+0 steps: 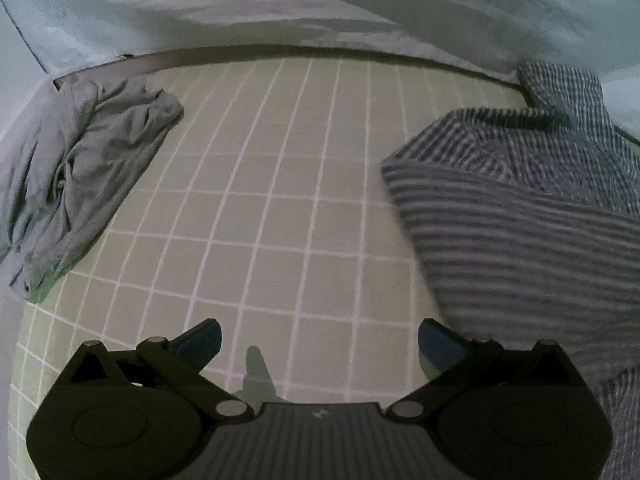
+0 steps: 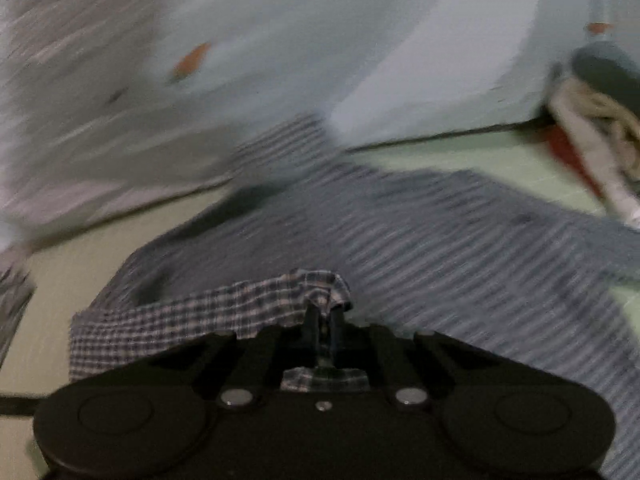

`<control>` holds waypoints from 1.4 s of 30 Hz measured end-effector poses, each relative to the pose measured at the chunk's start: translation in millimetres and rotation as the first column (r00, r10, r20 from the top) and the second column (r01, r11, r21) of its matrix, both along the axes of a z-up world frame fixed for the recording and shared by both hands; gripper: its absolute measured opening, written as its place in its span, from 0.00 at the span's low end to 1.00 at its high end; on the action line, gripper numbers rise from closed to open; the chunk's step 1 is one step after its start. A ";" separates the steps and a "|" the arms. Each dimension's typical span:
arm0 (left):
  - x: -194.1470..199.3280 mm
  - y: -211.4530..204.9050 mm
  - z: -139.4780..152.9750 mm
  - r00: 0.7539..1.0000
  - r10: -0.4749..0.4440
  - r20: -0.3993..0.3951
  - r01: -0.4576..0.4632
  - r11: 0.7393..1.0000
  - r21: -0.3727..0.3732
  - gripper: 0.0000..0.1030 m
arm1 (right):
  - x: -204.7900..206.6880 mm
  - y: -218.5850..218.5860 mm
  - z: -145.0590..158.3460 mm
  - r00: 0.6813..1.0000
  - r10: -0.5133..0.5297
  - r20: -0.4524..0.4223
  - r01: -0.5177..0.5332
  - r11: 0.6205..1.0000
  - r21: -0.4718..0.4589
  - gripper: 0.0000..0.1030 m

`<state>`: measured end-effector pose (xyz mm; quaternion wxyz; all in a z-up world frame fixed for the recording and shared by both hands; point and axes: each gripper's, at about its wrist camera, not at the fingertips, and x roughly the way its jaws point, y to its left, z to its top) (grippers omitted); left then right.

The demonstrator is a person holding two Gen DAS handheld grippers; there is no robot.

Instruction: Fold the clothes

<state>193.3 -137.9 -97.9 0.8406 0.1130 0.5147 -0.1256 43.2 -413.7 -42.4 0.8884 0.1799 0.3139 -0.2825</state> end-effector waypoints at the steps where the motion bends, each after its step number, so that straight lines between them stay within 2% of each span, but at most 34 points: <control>1: -1.4 -4.1 1.4 1.000 0.009 0.007 -0.010 1.000 0.005 1.00 | -3.6 -21.3 1.2 1.000 -0.029 0.006 0.029 1.000 -0.009 0.05; 5: -9.9 -16.9 4.4 0.999 0.044 0.027 -0.044 0.999 0.017 1.00 | -13.6 -96.5 -8.2 0.989 -0.145 0.006 0.145 0.989 -0.031 0.05; 13: -42.6 -20.1 5.0 0.993 0.119 0.014 -0.119 0.993 0.028 1.00 | -15.4 -125.1 -33.0 0.980 -0.185 -0.067 0.184 0.983 -0.025 0.09; 16: -57.2 -9.7 9.5 0.991 0.132 0.019 -0.133 0.991 0.030 1.00 | -15.7 -133.8 -42.4 0.976 -0.196 -0.095 0.195 0.981 -0.022 0.22; 17: -61.2 -5.4 11.6 0.991 0.135 0.022 -0.136 0.990 0.028 1.00 | -18.3 -129.7 -41.1 0.976 -0.194 -0.097 0.193 0.981 -0.026 0.31; 19: -68.1 5.0 16.6 0.990 0.138 0.027 -0.139 0.990 0.019 1.00 | -26.3 -113.8 -33.6 0.978 -0.184 -0.094 0.182 0.983 -0.038 0.39; 23: -81.1 29.0 27.2 0.993 0.104 0.054 -0.105 0.995 0.006 1.00 | -43.1 -80.3 -18.4 0.983 -0.161 -0.086 0.156 0.986 -0.061 0.74; 27: -91.1 59.3 28.7 0.996 0.074 0.059 -0.072 0.997 -0.025 1.00 | -68.3 -19.4 -4.6 0.992 -0.112 -0.065 0.109 0.993 -0.049 0.84; 32: -99.5 97.8 29.1 0.999 -0.009 0.046 0.012 0.996 -0.085 1.00 | -82.6 89.8 -1.7 0.996 -0.064 -0.056 0.062 0.998 -0.030 0.89; 37: -96.4 133.0 35.5 0.995 -0.088 0.048 0.093 0.987 -0.130 1.00 | -86.1 191.8 -9.1 0.999 -0.006 -0.054 0.006 1.000 0.004 0.89; 42: -90.4 166.0 47.7 0.983 -0.168 0.078 0.177 0.974 -0.139 1.00 | -87.7 266.1 -15.3 0.997 0.045 -0.057 -0.045 0.999 0.011 0.86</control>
